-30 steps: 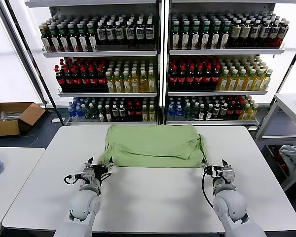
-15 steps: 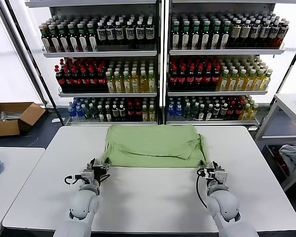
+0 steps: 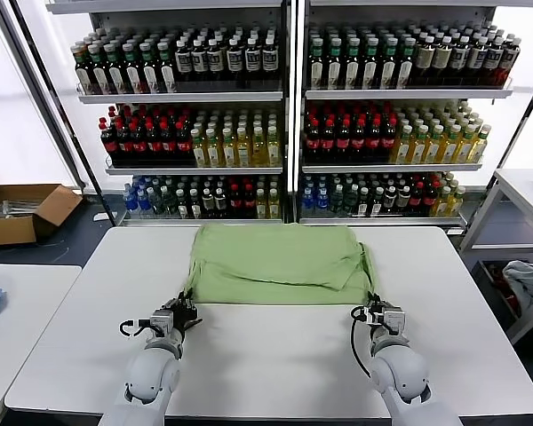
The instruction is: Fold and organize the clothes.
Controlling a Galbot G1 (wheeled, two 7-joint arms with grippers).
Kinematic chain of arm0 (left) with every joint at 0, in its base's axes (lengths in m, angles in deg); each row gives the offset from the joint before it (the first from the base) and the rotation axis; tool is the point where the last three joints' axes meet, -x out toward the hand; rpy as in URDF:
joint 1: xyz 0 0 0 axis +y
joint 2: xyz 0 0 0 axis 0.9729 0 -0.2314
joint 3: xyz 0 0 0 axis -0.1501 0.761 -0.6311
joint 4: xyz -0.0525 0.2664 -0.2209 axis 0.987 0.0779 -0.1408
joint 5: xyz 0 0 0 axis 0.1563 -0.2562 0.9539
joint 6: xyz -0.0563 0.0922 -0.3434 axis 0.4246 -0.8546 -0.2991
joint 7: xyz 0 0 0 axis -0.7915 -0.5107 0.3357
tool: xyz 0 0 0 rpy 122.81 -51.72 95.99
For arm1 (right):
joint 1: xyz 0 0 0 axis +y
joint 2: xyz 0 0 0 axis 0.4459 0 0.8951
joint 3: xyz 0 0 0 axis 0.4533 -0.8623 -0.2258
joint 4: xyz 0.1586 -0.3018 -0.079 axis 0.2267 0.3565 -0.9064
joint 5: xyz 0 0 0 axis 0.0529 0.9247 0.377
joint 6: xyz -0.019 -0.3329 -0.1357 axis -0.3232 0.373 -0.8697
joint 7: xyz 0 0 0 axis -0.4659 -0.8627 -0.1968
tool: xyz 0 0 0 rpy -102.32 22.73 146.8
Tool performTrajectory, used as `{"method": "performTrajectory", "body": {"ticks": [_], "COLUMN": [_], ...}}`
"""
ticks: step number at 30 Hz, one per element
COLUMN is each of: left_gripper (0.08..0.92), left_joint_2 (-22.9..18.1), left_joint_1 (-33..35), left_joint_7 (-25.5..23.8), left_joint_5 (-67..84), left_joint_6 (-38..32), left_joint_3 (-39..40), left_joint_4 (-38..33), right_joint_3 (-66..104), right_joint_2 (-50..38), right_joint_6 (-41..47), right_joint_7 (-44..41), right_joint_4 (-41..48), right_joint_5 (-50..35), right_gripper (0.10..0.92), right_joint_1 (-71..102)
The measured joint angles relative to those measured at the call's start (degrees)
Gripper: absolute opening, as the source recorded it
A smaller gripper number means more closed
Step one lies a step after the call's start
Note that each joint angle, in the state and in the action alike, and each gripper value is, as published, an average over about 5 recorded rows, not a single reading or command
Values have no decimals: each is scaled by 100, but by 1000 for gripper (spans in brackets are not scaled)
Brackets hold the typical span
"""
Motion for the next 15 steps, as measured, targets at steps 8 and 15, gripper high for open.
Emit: {"method": "performTrajectory", "body": {"ticks": [8,15], "left_gripper": [86,86], "left_joint_2": [69,177], "left_joint_1": [329,960], "left_joint_7": [62,151], "left_joint_5": [-17,-20], "left_joint_6": [72,87], "left_joint_3": [-12,-71], "left_joint_4": [-509,-1299], "right_joint_3": [165,389], "right_joint_2": [46,108], "right_joint_6": [92,74], "right_joint_7": [101,122], "right_joint_4": [-586,-1404], "right_joint_5": [48,240], "right_gripper": [112,112], "right_joint_1": [341,1199]}}
